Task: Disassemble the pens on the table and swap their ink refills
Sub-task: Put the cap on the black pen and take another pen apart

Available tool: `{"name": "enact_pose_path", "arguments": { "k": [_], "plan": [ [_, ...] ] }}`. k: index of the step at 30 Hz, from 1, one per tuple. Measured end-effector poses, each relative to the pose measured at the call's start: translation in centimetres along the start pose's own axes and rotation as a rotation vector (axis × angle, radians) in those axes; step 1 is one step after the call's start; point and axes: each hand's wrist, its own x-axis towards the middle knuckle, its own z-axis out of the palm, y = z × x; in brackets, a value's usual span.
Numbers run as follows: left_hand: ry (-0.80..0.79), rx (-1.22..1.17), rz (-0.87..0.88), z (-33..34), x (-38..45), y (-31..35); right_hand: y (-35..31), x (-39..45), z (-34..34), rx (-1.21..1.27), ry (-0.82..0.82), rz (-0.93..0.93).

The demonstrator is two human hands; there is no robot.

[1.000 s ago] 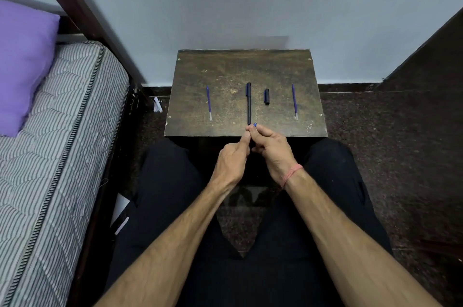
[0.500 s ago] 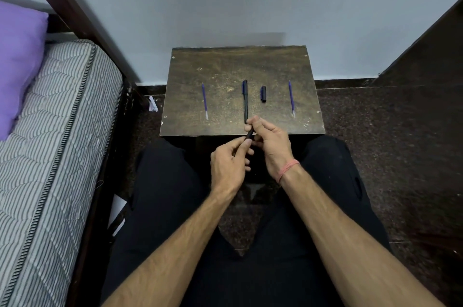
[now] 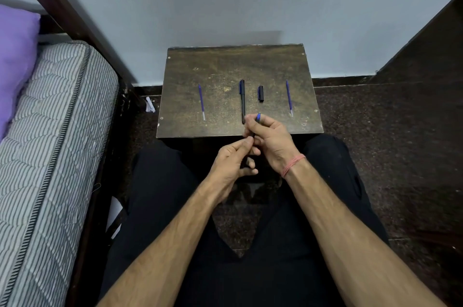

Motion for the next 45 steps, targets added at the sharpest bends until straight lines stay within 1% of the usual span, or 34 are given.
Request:
{"name": "enact_pose_path", "arguments": {
  "k": [2, 4, 5, 8, 10, 15, 20, 23, 25, 27, 30, 31, 34, 36, 38, 40, 42, 43, 45],
  "plan": [
    [-0.025, -0.068, 0.002, 0.1, 0.0, 0.0, -0.4, 0.0, 0.1, 0.054, -0.047, 0.031],
    [0.000, -0.076, 0.013, 0.0, 0.1, -0.1, -0.6, 0.0, 0.0, 0.023, -0.077, 0.050],
    [0.020, -0.059, 0.020, -0.1, 0.1, -0.2, -0.6, 0.0, 0.0, 0.013, -0.062, 0.051],
    [0.058, -0.017, 0.040, -0.5, 0.1, -0.3, -0.3, 0.0, 0.0, 0.043, 0.075, -0.015],
    [0.072, 0.002, 0.042, -0.5, 0.0, -0.2, -0.4, 0.2, -0.5, 0.023, 0.112, -0.056],
    [0.090, 0.015, 0.044, -0.7, 0.0, -0.1, -0.7, 0.2, -0.9, -0.019, 0.028, 0.013],
    [0.088, 0.065, 0.038, -0.4, -0.1, -0.4, -0.6, 0.1, -0.9, -0.074, 0.097, -0.081],
    [0.085, 0.069, 0.036, -0.5, -0.1, -0.2, -1.1, 0.1, -0.9, -0.026, 0.006, -0.020],
    [0.088, 0.082, 0.040, -0.5, -0.1, -0.1, -1.3, 0.0, -0.6, -0.041, -0.035, 0.020],
    [0.085, 0.096, 0.042, -0.4, -0.2, -0.2, -1.0, -0.2, -0.3, -0.117, 0.013, -0.009],
    [0.083, 0.103, 0.029, -0.3, -0.1, -0.2, -0.6, -0.1, -0.6, -0.207, 0.151, -0.112],
    [0.083, 0.103, 0.026, -0.3, 0.0, -0.2, -0.6, 0.0, -0.8, -0.190, 0.150, -0.114],
    [0.074, 0.096, 0.019, -0.4, 0.1, 0.1, -0.8, 0.1, -0.9, -0.067, 0.025, -0.066],
    [0.061, 0.087, 0.008, -0.5, 0.2, 0.1, -1.0, 0.1, -0.9, -0.058, -0.025, -0.058],
    [0.056, 0.070, 0.005, -0.6, 0.2, 0.1, -1.0, 0.0, -0.7, -0.104, -0.037, -0.051],
    [0.054, 0.075, 0.009, -0.7, 0.3, 0.0, -0.9, -0.1, -0.5, -0.199, 0.016, -0.062],
    [0.046, 0.095, 0.013, -0.7, 0.3, -0.1, -0.8, -0.1, -0.5, -0.264, 0.118, -0.114],
    [0.039, 0.098, 0.015, -0.7, 0.4, -0.2, -0.9, -0.1, -0.6, -0.265, 0.152, -0.130],
    [0.023, 0.084, 0.012, -0.8, 0.5, -0.1, -1.1, -0.2, -0.5, -0.201, 0.150, -0.135]
  ]
}}
